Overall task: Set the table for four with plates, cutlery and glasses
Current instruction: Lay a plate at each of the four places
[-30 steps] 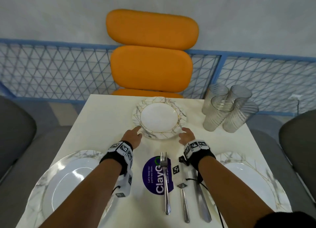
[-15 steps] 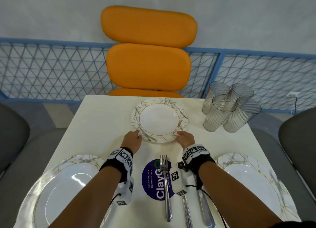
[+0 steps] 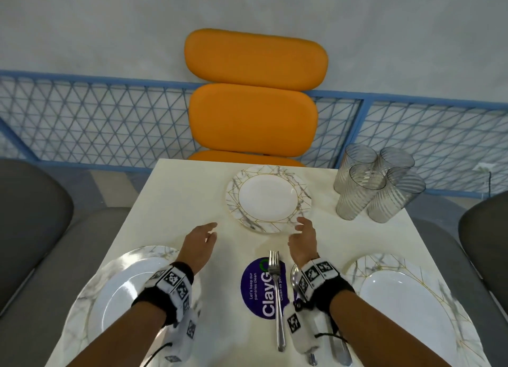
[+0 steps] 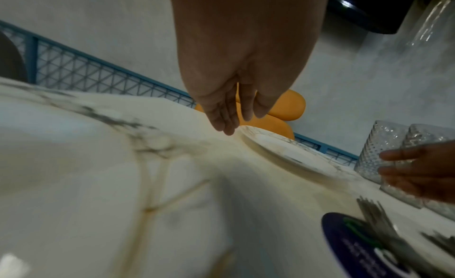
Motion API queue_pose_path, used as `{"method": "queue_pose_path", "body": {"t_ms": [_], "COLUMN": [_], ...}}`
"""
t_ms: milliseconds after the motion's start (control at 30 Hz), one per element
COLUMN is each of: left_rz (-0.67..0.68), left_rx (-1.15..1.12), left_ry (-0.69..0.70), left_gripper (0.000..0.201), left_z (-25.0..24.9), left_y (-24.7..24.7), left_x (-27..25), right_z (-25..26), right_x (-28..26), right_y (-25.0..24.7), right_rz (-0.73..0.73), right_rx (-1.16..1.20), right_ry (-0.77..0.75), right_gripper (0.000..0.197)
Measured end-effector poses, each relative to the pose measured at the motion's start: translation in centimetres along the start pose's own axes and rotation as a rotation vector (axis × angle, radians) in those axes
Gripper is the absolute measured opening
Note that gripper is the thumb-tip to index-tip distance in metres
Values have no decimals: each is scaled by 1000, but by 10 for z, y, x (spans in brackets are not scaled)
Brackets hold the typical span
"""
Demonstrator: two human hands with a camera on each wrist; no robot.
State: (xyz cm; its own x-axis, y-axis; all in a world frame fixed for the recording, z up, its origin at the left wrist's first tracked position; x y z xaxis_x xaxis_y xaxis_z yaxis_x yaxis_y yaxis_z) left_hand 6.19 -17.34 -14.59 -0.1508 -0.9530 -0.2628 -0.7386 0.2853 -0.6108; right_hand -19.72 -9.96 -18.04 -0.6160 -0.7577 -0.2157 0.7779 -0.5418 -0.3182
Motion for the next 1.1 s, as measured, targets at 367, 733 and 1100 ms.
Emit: {"method": "queue_pose_path", "body": {"t_ms": [367, 733, 1100], "left_rz": [-330, -154, -116], "left_rx": [142, 182, 228], "left_ry": [-186, -439, -382], "left_gripper": [43, 47, 42], "left_z": [151, 242, 227], "left_y": [-149, -139, -143], "left_x": [-106, -161, -142], "right_z": [-24, -51, -37], "right_x": [-145, -204, -203], "right_y": [137, 150, 142], "right_rz": [356, 391, 275], "right_rx": [35, -167, -130], "right_ry": [215, 232, 254], "right_gripper": [44, 41, 39]}}
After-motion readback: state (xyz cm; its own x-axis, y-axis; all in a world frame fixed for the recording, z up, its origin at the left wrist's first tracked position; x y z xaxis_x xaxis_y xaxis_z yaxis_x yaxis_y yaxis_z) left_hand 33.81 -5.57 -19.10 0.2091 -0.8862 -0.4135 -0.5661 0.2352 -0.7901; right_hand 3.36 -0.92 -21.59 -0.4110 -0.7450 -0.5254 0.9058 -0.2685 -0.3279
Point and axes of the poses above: each hand's wrist, its own x-axis towards the middle knuckle, its own y-axis out of the palm, z = x × y, the point moved 9 cm from there along x, towards the middle knuckle, and after that the axes turned 5 degrees about -y, right-handed, at the moved point
